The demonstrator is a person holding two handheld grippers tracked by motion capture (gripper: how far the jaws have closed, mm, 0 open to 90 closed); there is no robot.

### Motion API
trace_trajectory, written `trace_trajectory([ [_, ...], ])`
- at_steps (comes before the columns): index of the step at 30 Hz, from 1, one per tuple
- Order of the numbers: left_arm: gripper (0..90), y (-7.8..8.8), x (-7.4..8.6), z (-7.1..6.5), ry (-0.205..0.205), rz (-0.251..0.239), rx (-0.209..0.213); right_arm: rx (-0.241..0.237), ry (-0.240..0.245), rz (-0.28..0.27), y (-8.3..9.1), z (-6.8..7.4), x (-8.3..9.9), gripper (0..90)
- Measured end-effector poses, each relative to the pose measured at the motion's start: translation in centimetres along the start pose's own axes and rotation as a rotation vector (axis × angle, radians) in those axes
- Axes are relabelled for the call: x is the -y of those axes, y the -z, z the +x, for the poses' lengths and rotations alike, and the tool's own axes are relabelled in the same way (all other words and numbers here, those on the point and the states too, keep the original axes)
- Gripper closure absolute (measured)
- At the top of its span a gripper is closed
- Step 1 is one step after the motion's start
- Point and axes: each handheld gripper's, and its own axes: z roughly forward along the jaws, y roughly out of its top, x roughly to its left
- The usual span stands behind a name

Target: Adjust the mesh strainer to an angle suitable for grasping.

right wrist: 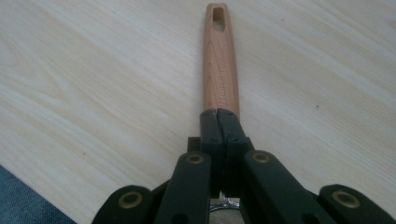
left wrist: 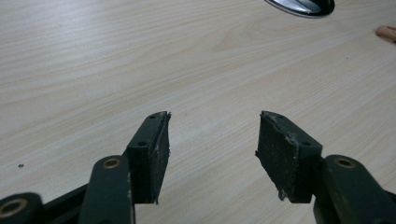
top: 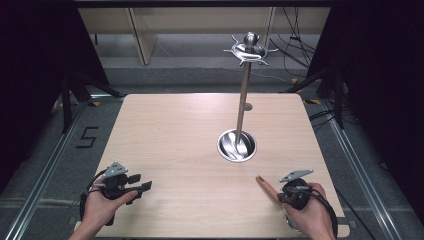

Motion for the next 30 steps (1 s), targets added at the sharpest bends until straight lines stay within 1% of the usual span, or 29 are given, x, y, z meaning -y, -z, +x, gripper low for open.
trace_trajectory([
  [1,43.2,-0.1,0.0,-0.1,0.004,-0.01,0.001,-0.009,0.004,0.003,-0.1,0.1,-0.2,90.0],
  [2,43.3,0.0,0.1,-0.1,0.006,-0.005,-0.003,-0.018,0.014,0.003,-0.1,0.2,-0.4,90.0],
  [3,43.4,0.0,0.1,-0.1,0.003,0.004,-0.008,-0.036,0.005,0.025,-0.2,0.5,-0.8,90.0],
  [4,43.5,0.0,0.1,-0.1,0.003,0.004,-0.008,-0.036,0.005,0.025,-0.2,0.5,-0.8,90.0],
  [5,43.6,-0.2,0.1,-0.1,0.014,0.002,-0.007,-0.056,0.015,0.047,-0.6,0.9,-1.6,90.0],
  [6,43.9,-0.2,0.1,-0.1,0.014,0.002,-0.007,-0.056,0.015,0.047,-0.6,0.9,-1.6,90.0],
  [7,43.9,0.0,0.0,-0.1,0.016,0.018,-0.007,-0.053,0.02,0.059,-0.8,1.0,-1.9,90.0],
  [8,44.0,0.0,0.0,-0.1,0.014,0.021,-0.009,-0.06,0.048,0.077,-1.3,1.4,-2.4,90.0],
  [9,43.9,0.2,-0.1,-0.2,0.001,0.032,-0.007,-0.068,0.064,0.117,-2.1,1.8,-3.0,90.0],
  [10,43.9,0.2,-0.1,-0.2,0.001,0.032,-0.007,-0.068,0.064,0.117,-2.1,1.8,-3.0,90.0],
  [11,43.8,0.0,-0.1,-0.3,0.001,0.031,-0.004,-0.069,0.095,0.151,-3.1,2.0,-3.6,90.0],
  [12,43.8,0.0,-0.1,-0.3,0.001,0.031,-0.004,-0.069,0.095,0.151,-3.1,2.0,-3.6,90.0],
  [13,43.8,-0.1,0.0,-0.4,0.007,0.025,0.0,-0.066,0.105,0.169,-4.0,2.0,-4.2,90.0],
  [14,43.8,-0.1,0.0,-0.4,0.007,0.025,0.0,-0.074,0.105,0.179,-4.2,2.0,-4.4,90.0],
  [16,43.8,-0.1,-0.1,-0.3,0.004,0.029,0.003,-0.069,0.106,0.186,-4.4,2.0,-4.7,90.0],
  [17,43.8,-0.1,-0.1,-0.3,0.016,0.016,0.005,-0.069,0.103,0.193,-4.6,2.1,-4.9,90.0],
  [18,43.8,0.0,-0.2,-0.2,0.025,0.026,0.004,-0.069,0.095,0.2,-4.7,2.0,-5.2,90.0],
  [19,43.7,0.0,-0.3,-0.1,0.035,0.016,0.0,-0.069,0.077,0.219,-5.2,2.0,-5.5,90.0],
  [20,43.7,0.1,-0.3,0.1,0.019,0.022,-0.008,-0.069,0.077,0.219,-5.2,2.0,-5.5,90.0],
  [21,43.7,0.1,-0.3,0.2,0.042,0.015,-0.008,-0.059,0.096,0.224,-5.8,1.5,-5.9,90.0],
  [22,43.7,0.1,-0.3,0.2,0.048,0.005,-0.01,-0.069,0.07,0.228,-5.8,1.6,-6.0,90.0],
  [24,43.7,0.1,-0.3,0.3,0.046,0.012,-0.01,-0.066,0.069,0.239,-5.8,1.5,-6.2,90.0],
  [25,43.7,0.1,-0.3,0.3,0.045,0.004,-0.006,-0.056,0.072,0.237,-5.9,1.4,-6.4,90.0],
  [26,43.8,0.1,-0.3,0.2,0.039,0.006,-0.007,-0.054,0.054,0.234,-6.0,1.3,-6.5,90.0],
  [27,44.1,0.1,-0.3,0.2,0.027,0.014,-0.01,-0.054,0.076,0.216,-6.1,1.0,-6.6,90.0],
  [28,44.2,0.0,-0.3,0.2,0.023,0.013,-0.007,-0.048,0.027,0.23,-6.1,1.0,-6.6,90.0],
  [29,44.4,0.1,-0.3,0.2,0.012,0.034,-0.011,-0.021,-0.01,0.239,-6.1,0.4,-6.8,90.0],
  [30,44.4,0.1,-0.3,0.2,0.012,0.034,-0.011,-0.021,-0.01,0.239,-6.1,0.4,-6.8,90.0],
])
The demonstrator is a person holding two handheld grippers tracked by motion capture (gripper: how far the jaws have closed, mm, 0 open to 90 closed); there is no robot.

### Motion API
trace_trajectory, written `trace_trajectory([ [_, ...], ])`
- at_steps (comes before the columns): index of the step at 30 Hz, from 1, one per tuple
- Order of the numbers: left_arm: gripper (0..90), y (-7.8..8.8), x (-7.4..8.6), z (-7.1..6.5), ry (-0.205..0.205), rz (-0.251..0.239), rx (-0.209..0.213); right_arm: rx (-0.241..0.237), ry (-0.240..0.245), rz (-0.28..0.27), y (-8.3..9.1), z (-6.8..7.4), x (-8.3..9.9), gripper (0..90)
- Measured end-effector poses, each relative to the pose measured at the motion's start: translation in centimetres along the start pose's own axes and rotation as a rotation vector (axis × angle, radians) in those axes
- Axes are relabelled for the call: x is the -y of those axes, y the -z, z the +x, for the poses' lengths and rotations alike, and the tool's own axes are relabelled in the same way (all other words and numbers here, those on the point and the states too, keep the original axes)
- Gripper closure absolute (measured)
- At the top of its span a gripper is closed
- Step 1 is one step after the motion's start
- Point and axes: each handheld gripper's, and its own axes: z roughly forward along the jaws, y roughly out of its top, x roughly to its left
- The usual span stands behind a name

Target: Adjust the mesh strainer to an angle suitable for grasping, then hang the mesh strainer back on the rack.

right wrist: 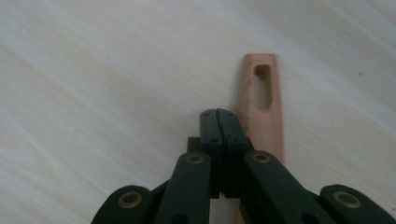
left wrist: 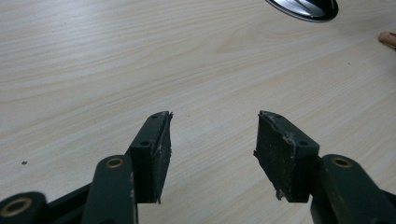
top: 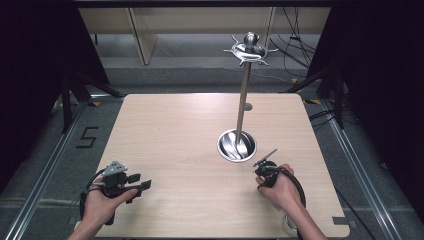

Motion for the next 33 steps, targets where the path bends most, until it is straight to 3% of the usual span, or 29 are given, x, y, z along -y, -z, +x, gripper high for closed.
trace_trajectory([
  [1,44.4,-0.1,0.0,0.0,0.003,-0.003,0.001,-0.023,-0.016,-0.02,-0.1,-0.3,0.0,90.0],
  [5,44.3,0.0,0.0,0.0,0.004,-0.002,0.002,-0.025,-0.093,-0.075,0.2,-1.5,0.0,90.0],
  [6,44.3,-0.1,0.0,0.0,0.002,-0.009,0.005,-0.025,-0.093,-0.075,0.2,-1.5,0.0,90.0],
  [7,44.3,-0.1,0.1,0.0,0.014,-0.02,0.008,-0.03,-0.124,-0.073,0.2,-1.6,0.0,90.0],
  [8,44.3,-0.1,0.1,0.0,0.015,-0.016,0.01,-0.01,-0.13,-0.085,0.1,-2.3,0.2,90.0],
  [14,44.3,-0.3,0.0,0.1,0.009,-0.001,0.009,-0.03,-0.176,-0.111,0.3,-3.4,0.4,89.6],
  [17,44.2,-0.6,0.1,0.2,0.027,0.0,0.01,-0.036,-0.202,-0.154,1.4,-3.8,0.6,80.6],
  [19,44.2,-0.6,0.2,0.2,0.031,0.001,0.01,-0.028,-0.2,-0.162,1.6,-3.7,0.7,79.0],
  [20,44.2,-0.5,0.2,0.4,0.022,0.013,0.007,-0.035,-0.187,-0.166,2.1,-3.8,0.9,76.4],
  [21,44.2,-0.5,0.2,0.5,0.029,0.011,0.003,-0.041,-0.146,-0.205,2.8,-3.9,1.5,69.6],
  [25,43.9,-0.4,0.5,0.6,0.046,0.001,0.01,-0.028,-0.101,-0.239,4.1,-4.3,2.5,62.5],
  [28,43.7,-0.2,0.4,0.8,0.029,0.011,0.004,-0.027,-0.109,-0.21,4.6,-4.2,2.7,59.6],
  [29,43.7,-0.2,0.4,0.8,0.034,0.005,0.005,-0.026,-0.143,-0.178,4.7,-3.9,2.7,58.9],
  [30,43.6,-0.4,0.4,0.7,0.049,-0.004,0.005,-0.039,-0.132,-0.106,4.8,-3.5,3.1,55.9],
  [33,43.5,-0.4,0.3,0.8,0.036,0.015,0.002,-0.031,-0.097,-0.072,4.6,-3.3,3.5,51.9],
])
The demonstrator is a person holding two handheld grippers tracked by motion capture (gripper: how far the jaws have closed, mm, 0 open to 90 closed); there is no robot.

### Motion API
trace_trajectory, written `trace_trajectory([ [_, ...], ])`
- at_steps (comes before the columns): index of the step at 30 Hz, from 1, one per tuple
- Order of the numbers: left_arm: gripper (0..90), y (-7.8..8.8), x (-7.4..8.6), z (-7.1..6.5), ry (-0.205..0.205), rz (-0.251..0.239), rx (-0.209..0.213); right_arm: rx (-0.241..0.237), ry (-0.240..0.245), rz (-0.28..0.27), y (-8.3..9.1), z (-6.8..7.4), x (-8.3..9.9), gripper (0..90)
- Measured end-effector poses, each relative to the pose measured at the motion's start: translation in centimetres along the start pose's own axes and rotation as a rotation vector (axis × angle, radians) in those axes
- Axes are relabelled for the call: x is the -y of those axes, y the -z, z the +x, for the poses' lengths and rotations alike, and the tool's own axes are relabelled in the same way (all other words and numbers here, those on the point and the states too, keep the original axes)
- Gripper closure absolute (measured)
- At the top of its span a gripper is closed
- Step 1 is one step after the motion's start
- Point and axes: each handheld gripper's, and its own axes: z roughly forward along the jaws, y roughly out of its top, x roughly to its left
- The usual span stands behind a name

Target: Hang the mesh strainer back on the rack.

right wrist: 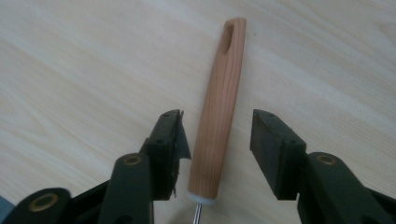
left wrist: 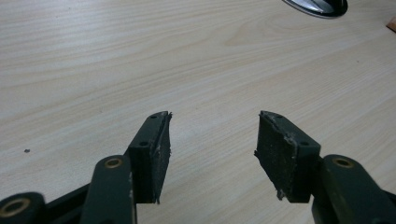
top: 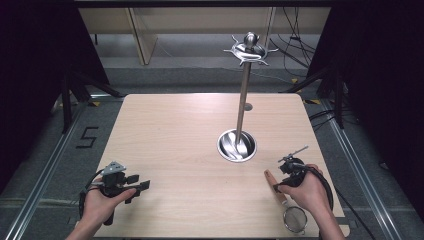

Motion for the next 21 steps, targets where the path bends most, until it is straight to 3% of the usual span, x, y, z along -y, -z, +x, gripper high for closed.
trace_trajectory([
  [1,43.4,-0.2,-0.2,-0.2,-0.009,0.002,0.004,0.015,0.004,0.019,0.0,0.1,0.3,48.1],
  [2,43.4,-0.4,-0.2,-0.4,0.003,-0.013,0.008,0.02,0.04,0.014,0.0,-0.2,0.4,46.4],
  [5,43.2,-0.4,-0.1,-0.5,-0.019,0.009,0.012,0.033,0.003,0.056,0.3,-0.2,0.8,44.7],
  [6,43.2,-0.4,-0.1,-0.5,-0.019,0.009,0.012,0.038,0.019,0.06,0.3,-0.4,0.9,44.8],
  [11,43.0,-0.4,0.1,-0.3,-0.018,0.012,0.023,0.046,0.005,0.084,0.5,-0.5,1.5,46.7],
  [16,43.0,-0.4,0.0,-0.4,0.007,-0.003,0.023,0.044,0.016,0.099,-0.1,-0.7,1.4,46.5],
  [17,43.0,-0.4,0.0,-0.3,-0.007,0.007,0.019,0.047,0.01,0.106,-0.4,-0.7,1.3,46.5],
  [18,42.9,-0.7,0.0,-0.4,-0.011,0.011,0.022,0.046,0.035,0.113,-0.9,-0.9,1.1,46.4],
  [21,42.9,-0.9,-0.1,-0.5,0.002,0.008,0.021,0.033,0.042,0.121,-1.5,-1.0,0.9,47.0],
])
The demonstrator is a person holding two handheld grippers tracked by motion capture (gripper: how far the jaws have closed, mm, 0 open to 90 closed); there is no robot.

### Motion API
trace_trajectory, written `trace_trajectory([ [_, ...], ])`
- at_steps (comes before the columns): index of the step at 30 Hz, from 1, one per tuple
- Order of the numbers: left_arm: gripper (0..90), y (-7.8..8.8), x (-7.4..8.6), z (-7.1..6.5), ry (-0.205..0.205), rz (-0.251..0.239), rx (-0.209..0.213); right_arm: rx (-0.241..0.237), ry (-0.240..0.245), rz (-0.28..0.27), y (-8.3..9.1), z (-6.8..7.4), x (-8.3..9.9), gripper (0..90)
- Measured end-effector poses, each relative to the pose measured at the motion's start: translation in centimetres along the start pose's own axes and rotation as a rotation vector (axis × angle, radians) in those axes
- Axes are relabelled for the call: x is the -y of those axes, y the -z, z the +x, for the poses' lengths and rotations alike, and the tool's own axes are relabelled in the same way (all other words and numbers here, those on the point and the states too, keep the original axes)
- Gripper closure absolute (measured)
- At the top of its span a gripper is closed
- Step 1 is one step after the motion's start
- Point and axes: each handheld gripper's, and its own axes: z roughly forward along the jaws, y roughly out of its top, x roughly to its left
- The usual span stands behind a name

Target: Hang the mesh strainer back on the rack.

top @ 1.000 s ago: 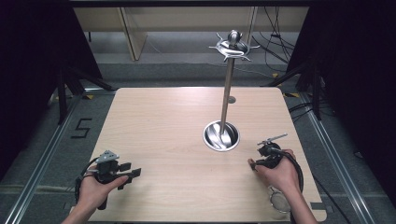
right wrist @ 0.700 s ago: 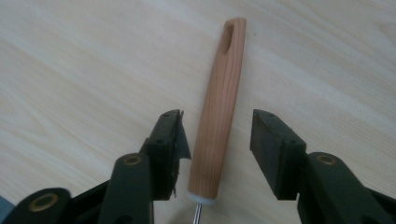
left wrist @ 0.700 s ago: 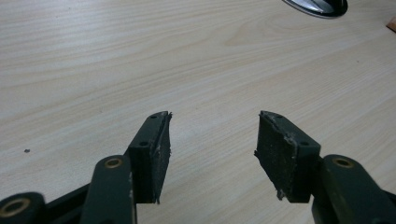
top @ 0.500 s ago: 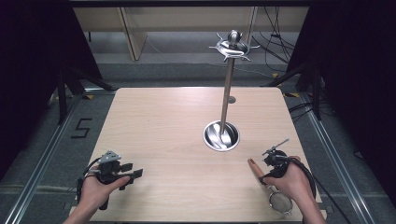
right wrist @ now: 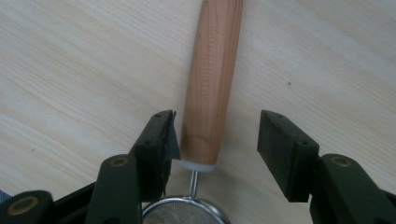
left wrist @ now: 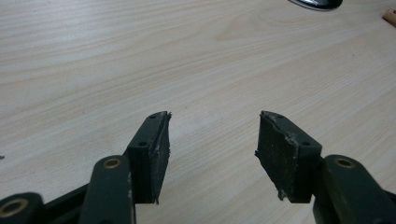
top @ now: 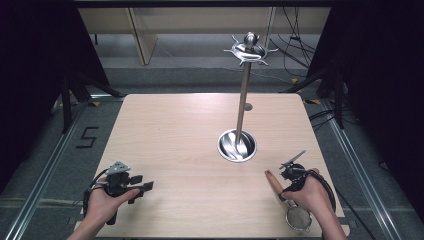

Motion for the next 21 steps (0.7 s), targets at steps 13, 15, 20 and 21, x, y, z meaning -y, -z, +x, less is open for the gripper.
trace_trajectory([
  [13,42.9,0.5,0.2,0.2,-0.01,0.013,0.0,-0.005,-0.033,0.105,-1.2,0.4,-0.5,55.6],
  [15,42.9,0.5,0.1,0.2,-0.013,0.005,0.007,-0.003,-0.032,0.113,-1.4,0.3,-0.4,56.6],
  [20,42.9,0.4,0.1,0.0,0.001,-0.006,0.009,0.015,-0.028,0.104,-1.6,0.4,-0.3,60.6],
  [21,42.9,0.4,0.1,0.0,-0.001,0.0,0.011,0.017,-0.009,0.098,-1.7,0.2,-0.4,63.3],
])
